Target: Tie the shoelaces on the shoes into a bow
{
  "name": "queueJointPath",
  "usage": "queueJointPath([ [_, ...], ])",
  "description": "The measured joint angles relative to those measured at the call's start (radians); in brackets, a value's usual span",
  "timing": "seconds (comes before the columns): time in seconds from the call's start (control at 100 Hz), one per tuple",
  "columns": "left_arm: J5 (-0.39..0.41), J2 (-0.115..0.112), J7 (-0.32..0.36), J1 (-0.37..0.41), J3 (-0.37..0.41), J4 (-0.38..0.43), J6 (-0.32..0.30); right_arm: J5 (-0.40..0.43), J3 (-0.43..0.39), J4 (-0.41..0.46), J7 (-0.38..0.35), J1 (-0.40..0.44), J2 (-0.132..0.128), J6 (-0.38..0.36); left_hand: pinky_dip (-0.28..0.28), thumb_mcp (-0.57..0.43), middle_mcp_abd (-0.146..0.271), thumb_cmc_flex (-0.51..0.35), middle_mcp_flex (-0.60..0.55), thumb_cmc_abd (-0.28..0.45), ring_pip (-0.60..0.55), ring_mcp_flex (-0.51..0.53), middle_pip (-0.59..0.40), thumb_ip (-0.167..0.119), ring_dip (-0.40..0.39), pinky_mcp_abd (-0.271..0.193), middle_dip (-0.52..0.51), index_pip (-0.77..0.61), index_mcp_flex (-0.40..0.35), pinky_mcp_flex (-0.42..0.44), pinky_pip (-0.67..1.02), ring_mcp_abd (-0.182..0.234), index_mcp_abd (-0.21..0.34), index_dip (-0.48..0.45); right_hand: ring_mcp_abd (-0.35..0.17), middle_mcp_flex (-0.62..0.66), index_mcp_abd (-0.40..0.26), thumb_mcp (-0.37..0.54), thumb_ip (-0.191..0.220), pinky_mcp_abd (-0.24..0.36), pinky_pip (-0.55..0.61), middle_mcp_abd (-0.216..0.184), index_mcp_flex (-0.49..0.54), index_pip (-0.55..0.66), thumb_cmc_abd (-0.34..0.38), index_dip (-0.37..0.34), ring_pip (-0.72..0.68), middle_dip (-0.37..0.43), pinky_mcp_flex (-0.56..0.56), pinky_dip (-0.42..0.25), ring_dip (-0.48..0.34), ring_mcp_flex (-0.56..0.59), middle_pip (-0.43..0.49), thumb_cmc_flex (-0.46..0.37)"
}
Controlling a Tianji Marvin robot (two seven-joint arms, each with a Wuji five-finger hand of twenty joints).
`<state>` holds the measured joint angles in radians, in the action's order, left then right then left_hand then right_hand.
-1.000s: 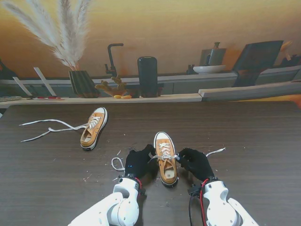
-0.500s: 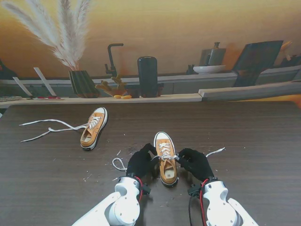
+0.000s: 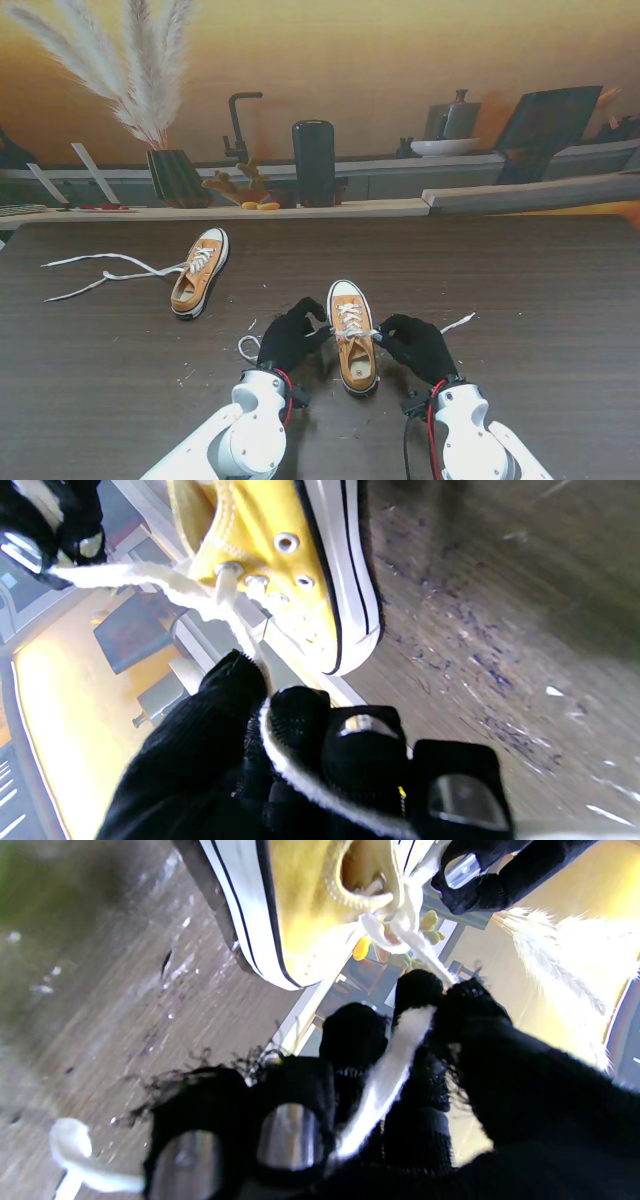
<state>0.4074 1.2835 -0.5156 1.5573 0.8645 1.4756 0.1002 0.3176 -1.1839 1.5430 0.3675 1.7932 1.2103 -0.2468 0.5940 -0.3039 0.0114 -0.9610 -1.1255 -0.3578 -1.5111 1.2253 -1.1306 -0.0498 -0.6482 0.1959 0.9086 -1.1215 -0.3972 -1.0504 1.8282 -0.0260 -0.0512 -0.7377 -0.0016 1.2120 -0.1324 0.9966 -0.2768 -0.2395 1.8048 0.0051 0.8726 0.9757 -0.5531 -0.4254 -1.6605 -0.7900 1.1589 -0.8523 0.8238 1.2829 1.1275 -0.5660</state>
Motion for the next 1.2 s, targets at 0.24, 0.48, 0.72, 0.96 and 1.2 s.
queueJointPath([
  [0.24,-0.030,-0.013,0.042,-0.020,0.027,-0.002,-0.031,0.021,-0.072,0.042,-0.065,0.016,-0.007,0.021,0.004,0.010,-0.014,-0.012,-0.013,0.000,-0.015,0.000,0.012,0.000,0.000,0.000,0.016,0.146,-0.063,-0.002,0.002,-0.004,0.024,0.134,-0.010,0.064,0.011,0.032,0.000,0.002,0.000,-0.038,0.034,0.000,-0.065,0.034,-0.035,-0.060,0.011,-0.101,0.040,0.010,0.053,0.000],
  [0.48,-0.033,-0.025,0.085,-0.030,0.028,-0.007,-0.014,0.033,-0.120,0.064,-0.149,0.006,-0.031,0.070,0.052,0.011,-0.044,-0.043,-0.015,-0.002,-0.047,0.000,0.013,0.000,-0.007,0.000,0.057,0.175,-0.114,-0.010,0.002,-0.024,0.025,0.162,-0.009,0.123,0.033,0.044,0.000,0.002,0.000,-0.044,0.070,0.002,-0.096,0.034,-0.047,-0.085,0.019,-0.160,0.075,0.023,0.086,0.000],
  [0.72,-0.024,-0.031,0.102,-0.021,0.043,-0.007,-0.004,0.004,-0.127,0.032,-0.139,-0.030,-0.033,0.076,0.110,0.002,-0.064,-0.059,-0.015,-0.017,-0.057,0.000,0.013,-0.021,-0.008,0.000,0.063,0.177,-0.126,-0.012,0.003,-0.041,0.025,0.163,0.014,0.147,0.067,0.119,0.000,-0.012,0.000,-0.029,0.121,0.014,-0.203,0.047,-0.057,-0.121,0.020,-0.248,0.144,0.024,0.138,0.000],
  [0.96,-0.004,-0.036,0.103,-0.024,0.048,-0.022,-0.003,0.032,-0.121,0.010,-0.118,-0.050,-0.032,0.110,0.108,0.003,-0.079,-0.073,-0.015,-0.017,-0.057,0.000,0.013,-0.020,-0.008,0.000,0.062,0.177,-0.126,-0.012,0.003,-0.054,0.025,0.163,0.039,0.147,0.084,0.128,-0.001,-0.014,0.001,0.005,0.156,0.014,-0.266,0.118,-0.058,-0.121,0.020,-0.277,0.164,0.024,0.139,-0.030],
  [1.2,0.029,-0.040,0.106,-0.048,0.034,-0.055,0.021,0.091,-0.114,-0.016,-0.108,-0.069,-0.033,0.125,0.069,0.004,-0.083,-0.073,-0.015,-0.017,-0.057,0.000,0.013,-0.020,-0.008,0.001,0.062,0.177,-0.126,-0.012,0.003,-0.058,0.025,0.163,0.042,0.147,0.086,0.128,-0.001,-0.015,0.001,0.010,0.157,0.023,-0.282,0.128,-0.061,-0.121,0.021,-0.277,0.164,0.024,0.139,-0.039],
])
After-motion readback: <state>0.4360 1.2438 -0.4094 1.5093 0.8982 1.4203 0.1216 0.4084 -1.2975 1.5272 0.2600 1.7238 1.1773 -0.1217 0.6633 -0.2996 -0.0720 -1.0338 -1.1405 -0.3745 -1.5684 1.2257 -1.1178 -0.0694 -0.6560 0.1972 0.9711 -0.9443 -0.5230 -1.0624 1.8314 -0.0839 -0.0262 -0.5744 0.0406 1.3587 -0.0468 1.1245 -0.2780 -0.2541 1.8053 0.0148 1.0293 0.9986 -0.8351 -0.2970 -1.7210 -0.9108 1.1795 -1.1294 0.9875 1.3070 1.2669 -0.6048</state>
